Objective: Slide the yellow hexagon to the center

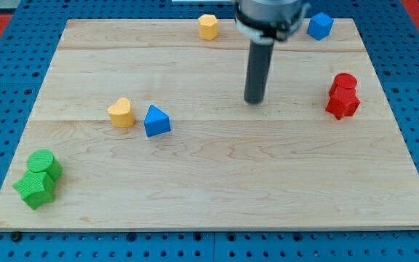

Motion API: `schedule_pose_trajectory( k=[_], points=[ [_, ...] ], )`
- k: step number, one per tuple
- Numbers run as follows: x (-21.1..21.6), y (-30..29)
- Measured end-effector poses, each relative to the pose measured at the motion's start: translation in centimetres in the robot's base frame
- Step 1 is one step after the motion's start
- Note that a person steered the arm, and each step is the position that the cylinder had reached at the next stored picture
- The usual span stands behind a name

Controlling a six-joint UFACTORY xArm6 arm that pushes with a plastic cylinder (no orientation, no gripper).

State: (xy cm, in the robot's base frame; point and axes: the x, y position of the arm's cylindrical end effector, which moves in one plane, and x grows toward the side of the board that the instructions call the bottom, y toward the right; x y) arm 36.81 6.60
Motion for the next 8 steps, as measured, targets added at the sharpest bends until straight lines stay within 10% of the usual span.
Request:
schedule_pose_trajectory(
  k=[2, 8],
  points=[
    [-16.2, 0.0],
    [-17.3, -13.6]
  ],
)
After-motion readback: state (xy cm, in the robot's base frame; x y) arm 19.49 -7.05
